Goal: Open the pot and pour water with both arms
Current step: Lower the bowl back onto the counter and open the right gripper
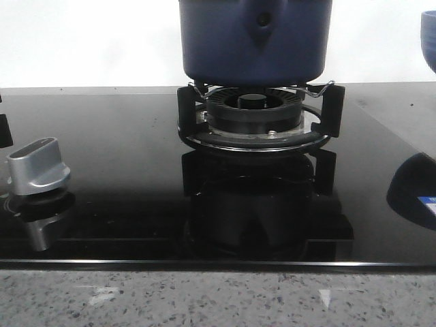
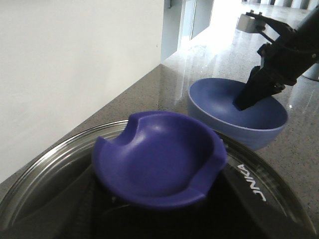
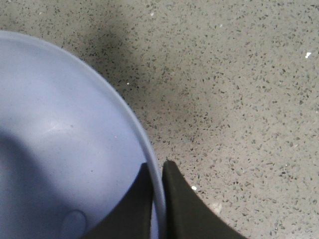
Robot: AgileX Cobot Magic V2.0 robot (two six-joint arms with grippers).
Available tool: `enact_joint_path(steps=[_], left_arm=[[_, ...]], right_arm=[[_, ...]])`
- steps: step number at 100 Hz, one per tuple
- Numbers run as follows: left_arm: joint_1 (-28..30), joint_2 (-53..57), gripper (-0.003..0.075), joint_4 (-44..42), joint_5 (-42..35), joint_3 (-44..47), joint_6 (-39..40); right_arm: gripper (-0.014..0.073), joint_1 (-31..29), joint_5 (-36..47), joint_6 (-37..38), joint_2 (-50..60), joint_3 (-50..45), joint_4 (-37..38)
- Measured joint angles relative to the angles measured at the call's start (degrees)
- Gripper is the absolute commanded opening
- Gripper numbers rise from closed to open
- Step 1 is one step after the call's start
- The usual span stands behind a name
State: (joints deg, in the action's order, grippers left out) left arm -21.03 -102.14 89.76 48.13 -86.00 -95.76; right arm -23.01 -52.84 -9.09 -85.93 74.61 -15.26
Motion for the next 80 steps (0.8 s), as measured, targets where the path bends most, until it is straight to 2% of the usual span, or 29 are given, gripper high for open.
enact_joint_path(steps=[63,80], left_arm=[[-0.6,-0.5,0.0221,0.1,0.1,0.0,0.0],[-0.7,-0.5,0.0221,0.1,0.3,0.0,0.0]], right_arm=[[-0.0056,0.0,0.7,0.0,0.0,-0.1,0.0],[-0.0056,0.0,1.9,0.0,0.0,-3.1,0.2]])
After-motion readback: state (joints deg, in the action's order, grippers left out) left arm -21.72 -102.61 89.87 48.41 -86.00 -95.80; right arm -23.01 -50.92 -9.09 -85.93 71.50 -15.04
